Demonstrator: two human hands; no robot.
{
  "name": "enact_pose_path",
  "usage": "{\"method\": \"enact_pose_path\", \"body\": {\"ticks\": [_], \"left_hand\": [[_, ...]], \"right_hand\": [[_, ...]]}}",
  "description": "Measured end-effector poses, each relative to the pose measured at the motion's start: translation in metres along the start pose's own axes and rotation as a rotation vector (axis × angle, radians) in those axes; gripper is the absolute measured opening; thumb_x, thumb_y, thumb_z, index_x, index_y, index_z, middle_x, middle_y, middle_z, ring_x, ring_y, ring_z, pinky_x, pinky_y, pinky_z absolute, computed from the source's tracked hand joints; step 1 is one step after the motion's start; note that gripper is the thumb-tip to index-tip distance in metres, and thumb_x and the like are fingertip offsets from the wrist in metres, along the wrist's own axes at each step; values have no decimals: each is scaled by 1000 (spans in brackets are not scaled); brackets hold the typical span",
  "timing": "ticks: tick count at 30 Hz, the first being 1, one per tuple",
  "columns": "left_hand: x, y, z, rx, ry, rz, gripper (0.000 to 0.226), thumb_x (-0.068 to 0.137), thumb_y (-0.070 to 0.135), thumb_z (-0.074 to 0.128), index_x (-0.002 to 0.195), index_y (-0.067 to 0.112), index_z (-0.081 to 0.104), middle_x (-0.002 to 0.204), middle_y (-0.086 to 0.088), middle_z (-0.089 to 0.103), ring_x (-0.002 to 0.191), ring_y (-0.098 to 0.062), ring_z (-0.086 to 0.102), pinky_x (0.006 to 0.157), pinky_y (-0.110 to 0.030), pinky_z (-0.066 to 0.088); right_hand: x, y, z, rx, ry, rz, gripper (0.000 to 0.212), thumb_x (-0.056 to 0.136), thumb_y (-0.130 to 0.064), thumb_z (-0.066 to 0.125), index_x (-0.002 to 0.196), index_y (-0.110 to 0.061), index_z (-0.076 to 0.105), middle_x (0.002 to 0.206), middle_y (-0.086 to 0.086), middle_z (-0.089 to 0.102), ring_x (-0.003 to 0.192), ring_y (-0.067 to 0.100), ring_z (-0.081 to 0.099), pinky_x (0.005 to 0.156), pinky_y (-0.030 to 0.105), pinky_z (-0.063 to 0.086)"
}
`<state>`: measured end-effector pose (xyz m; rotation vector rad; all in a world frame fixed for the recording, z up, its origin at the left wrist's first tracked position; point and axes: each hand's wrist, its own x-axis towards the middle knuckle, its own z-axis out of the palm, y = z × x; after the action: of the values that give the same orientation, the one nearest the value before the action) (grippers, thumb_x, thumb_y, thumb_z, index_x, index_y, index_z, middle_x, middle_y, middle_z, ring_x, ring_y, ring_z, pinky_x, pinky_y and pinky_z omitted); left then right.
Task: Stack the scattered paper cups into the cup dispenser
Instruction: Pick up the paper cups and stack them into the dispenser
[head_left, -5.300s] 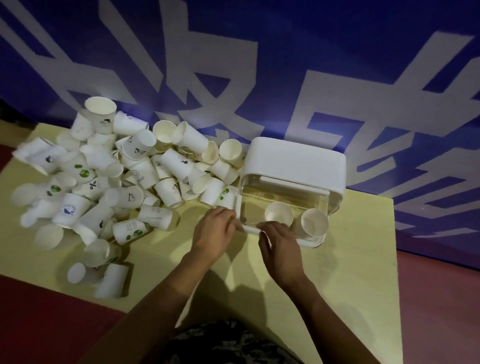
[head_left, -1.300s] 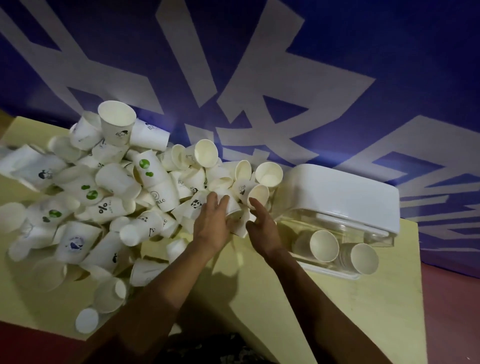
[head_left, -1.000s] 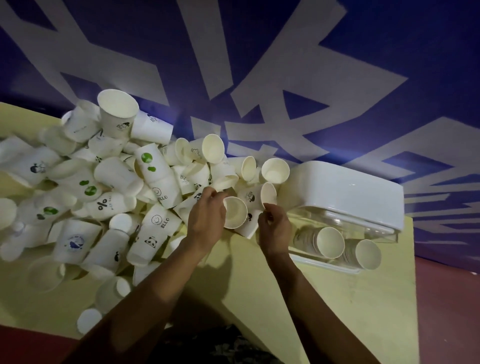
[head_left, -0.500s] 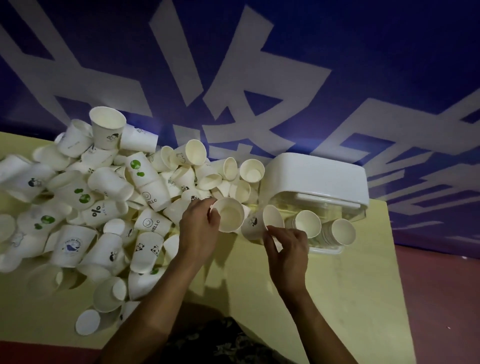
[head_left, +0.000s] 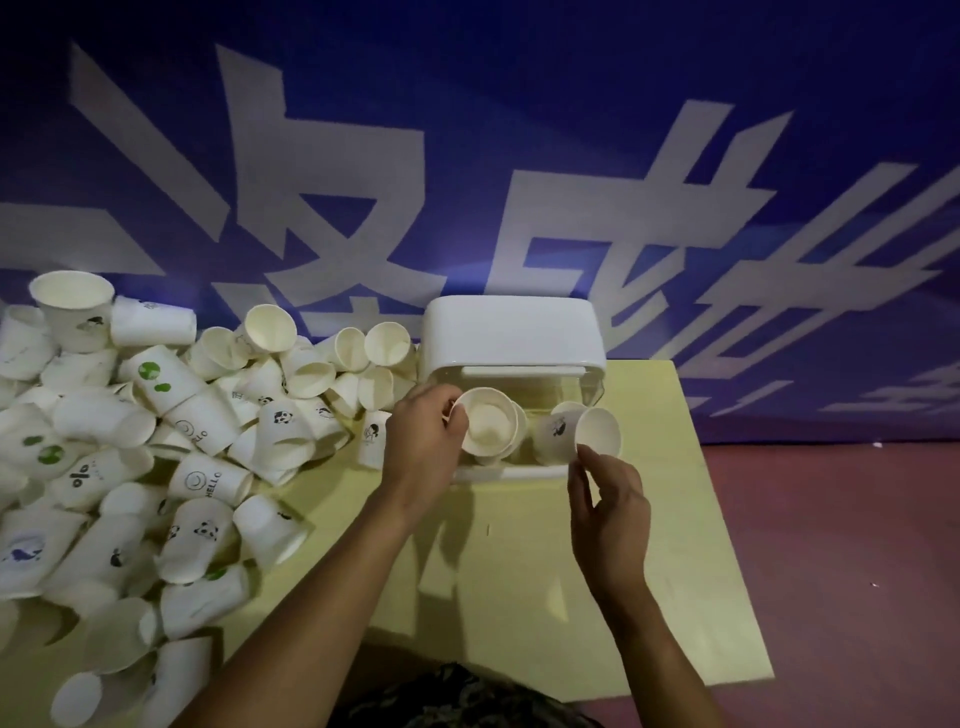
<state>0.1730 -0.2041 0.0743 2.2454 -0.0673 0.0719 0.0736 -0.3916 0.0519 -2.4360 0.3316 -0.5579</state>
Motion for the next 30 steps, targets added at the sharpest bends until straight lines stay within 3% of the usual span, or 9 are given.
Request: {"method": "enact_pose_path", "body": {"ticks": [7, 9, 13, 15, 18, 21, 26, 28, 30], "left_hand": [[1, 11, 42, 83, 28, -139, 18, 89, 11, 58, 99, 11, 72, 94, -7, 66, 84, -24, 61, 72, -30, 46], [-2, 9, 50, 49, 28, -203, 18, 90, 10, 57, 99, 10, 73, 90, -7, 68, 78, -22, 64, 69, -27, 47], [-5, 5, 66, -138, 66, -368, 15, 90, 5, 58, 97, 7, 71, 75, -5, 69, 56, -13, 65, 49, -6, 42], [-5, 3, 73, -125, 91, -394, 15, 90, 8, 59, 99, 7, 70, 85, -6, 71, 64, -15, 66, 56, -12, 47], [-2, -1, 84, -55, 104, -415, 20, 89, 16, 62, 107, 10, 69, 100, -5, 69, 85, -22, 65, 78, -33, 52], [2, -5, 96, -36, 34, -437, 30, 90, 21, 63, 119, 13, 65, 108, -8, 67, 97, -23, 63, 88, -38, 50], [-1, -15, 110, -194, -14, -432, 42, 92, 10, 60, 133, 19, 58, 118, -10, 64, 105, -25, 63, 93, -44, 52], [-5, -18, 115, -298, -14, -440, 43, 93, 8, 59, 134, 19, 56, 125, -10, 59, 112, -27, 60, 90, -47, 55], [-8, -20, 120, -375, -4, -480, 41, 94, 9, 58, 134, 18, 56, 127, -10, 57, 109, -25, 62, 81, -41, 60]], "right_hand": [[28, 47, -17, -58, -123, -52, 25, 88, -3, 67, 111, -10, 69, 103, 6, 71, 100, 27, 61, 78, 25, 46], [35, 56, -17, -58, -183, -65, 22, 88, -2, 66, 109, -10, 70, 104, 7, 71, 100, 28, 61, 75, 27, 47], [48, 71, -11, -44, -270, -90, 21, 89, -4, 65, 108, -11, 70, 104, 7, 71, 100, 31, 60, 74, 34, 51], [54, 78, -6, -32, -305, -110, 26, 87, -4, 66, 112, -12, 69, 107, 6, 71, 101, 29, 58, 77, 34, 51], [63, 86, 1, -21, -329, -172, 29, 85, -2, 66, 113, -11, 68, 109, 6, 70, 100, 29, 58, 81, 34, 50], [70, 96, 12, -37, -357, -258, 26, 82, 0, 68, 105, -12, 72, 100, 4, 72, 92, 29, 60, 79, 34, 52], [68, 117, 31, -15, -426, -294, 25, 84, -1, 64, 102, -16, 74, 82, 1, 68, 83, 26, 58, 73, 34, 51], [67, 120, 35, 4, -423, -295, 25, 86, -1, 64, 104, -15, 73, 83, 1, 67, 85, 26, 58, 74, 35, 52], [66, 121, 38, 40, -385, -291, 24, 86, -3, 67, 105, -15, 73, 93, 1, 69, 91, 24, 59, 79, 35, 53]]}}
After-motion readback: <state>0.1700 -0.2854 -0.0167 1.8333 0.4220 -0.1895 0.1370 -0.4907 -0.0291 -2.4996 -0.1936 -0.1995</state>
